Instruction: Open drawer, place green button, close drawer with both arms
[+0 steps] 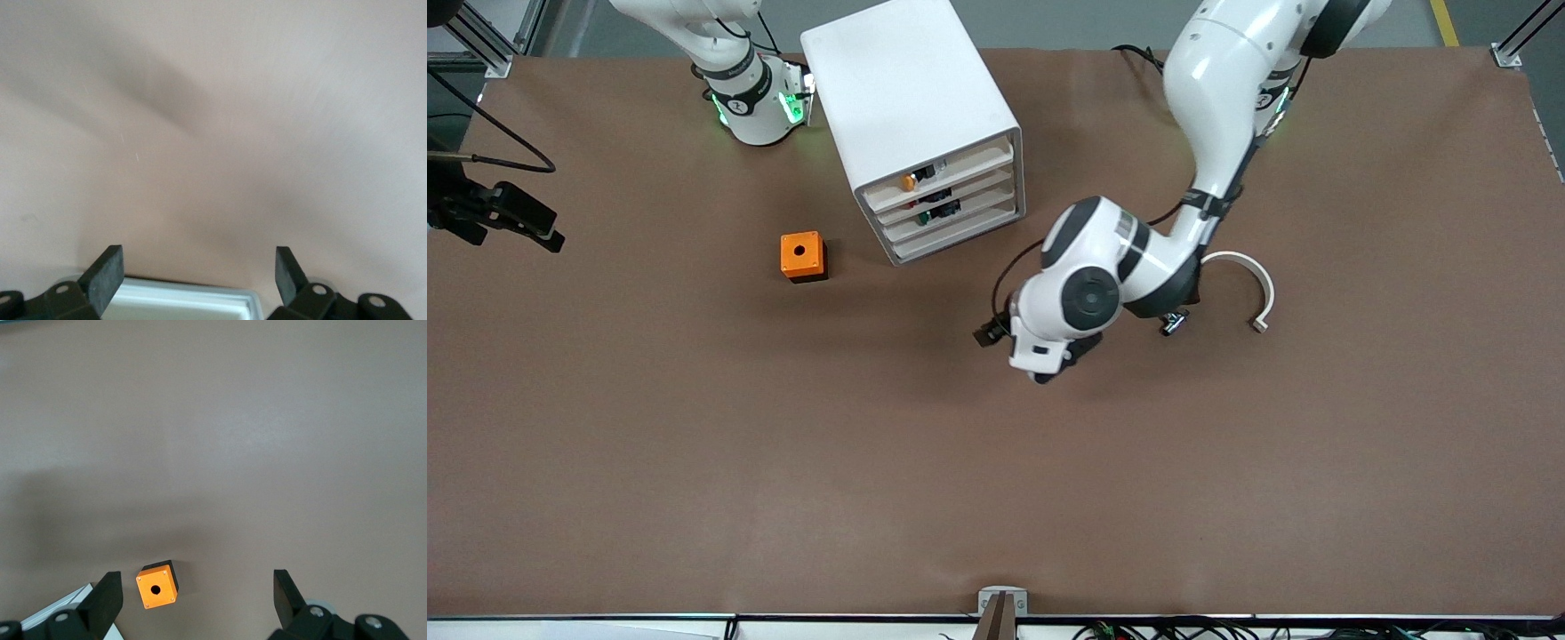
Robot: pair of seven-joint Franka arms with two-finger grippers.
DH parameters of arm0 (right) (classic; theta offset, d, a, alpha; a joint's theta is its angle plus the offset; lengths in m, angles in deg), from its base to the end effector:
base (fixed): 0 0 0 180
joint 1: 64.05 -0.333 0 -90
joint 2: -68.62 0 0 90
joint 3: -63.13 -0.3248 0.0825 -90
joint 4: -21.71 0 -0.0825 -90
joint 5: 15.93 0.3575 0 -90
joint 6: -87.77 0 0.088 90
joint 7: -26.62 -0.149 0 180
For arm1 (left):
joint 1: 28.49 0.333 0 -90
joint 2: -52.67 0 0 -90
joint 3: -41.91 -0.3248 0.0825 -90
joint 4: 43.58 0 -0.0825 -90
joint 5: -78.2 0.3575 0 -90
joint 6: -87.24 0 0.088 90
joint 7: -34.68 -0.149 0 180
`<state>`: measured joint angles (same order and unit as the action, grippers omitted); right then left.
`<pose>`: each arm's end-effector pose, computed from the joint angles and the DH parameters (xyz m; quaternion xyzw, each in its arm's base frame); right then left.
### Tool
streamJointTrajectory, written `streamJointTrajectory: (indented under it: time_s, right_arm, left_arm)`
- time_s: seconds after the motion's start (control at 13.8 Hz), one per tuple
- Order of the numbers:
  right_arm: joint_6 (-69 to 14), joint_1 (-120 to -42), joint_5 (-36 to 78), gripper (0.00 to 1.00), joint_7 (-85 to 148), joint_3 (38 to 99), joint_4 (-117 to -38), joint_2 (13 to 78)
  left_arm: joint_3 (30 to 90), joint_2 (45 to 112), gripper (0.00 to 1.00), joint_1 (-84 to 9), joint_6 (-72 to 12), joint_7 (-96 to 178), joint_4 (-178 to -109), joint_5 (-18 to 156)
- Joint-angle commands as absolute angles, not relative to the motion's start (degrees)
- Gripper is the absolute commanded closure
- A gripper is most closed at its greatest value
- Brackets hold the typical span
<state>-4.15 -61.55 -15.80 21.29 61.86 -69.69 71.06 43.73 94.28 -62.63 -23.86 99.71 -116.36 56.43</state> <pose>0.5200 -0.0106 0.6057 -0.9980 0.0572 -0.0258 0.0016 0.5623 -0.4508 0.3028 0.9288 0.3200 -0.1603 0.0958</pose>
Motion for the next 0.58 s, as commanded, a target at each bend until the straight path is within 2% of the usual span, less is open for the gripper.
streamJointTrajectory:
  time_s: [0.0,0.29,0.51]
  right_arm:
    - [-4.2,-61.6,-16.5,0.0,21.8,61.6,-69.5,71.5]
    - [-4.1,-61.6,-16.5,0.0,21.8,61.6,-69.6,71.6]
    - [-4.2,-61.7,-16.6,0.0,21.8,61.6,-69.6,71.5]
  left_arm:
    - [43.9,89.0,0.01,-57.4,-22.6,99.6,-117.9,58.8]
    - [43.9,82.6,0.0,-50.6,-14.6,99.5,-117.8,60.4]
    - [43.9,78.1,0.0,-49.5,-9.2,97.0,-117.8,68.4]
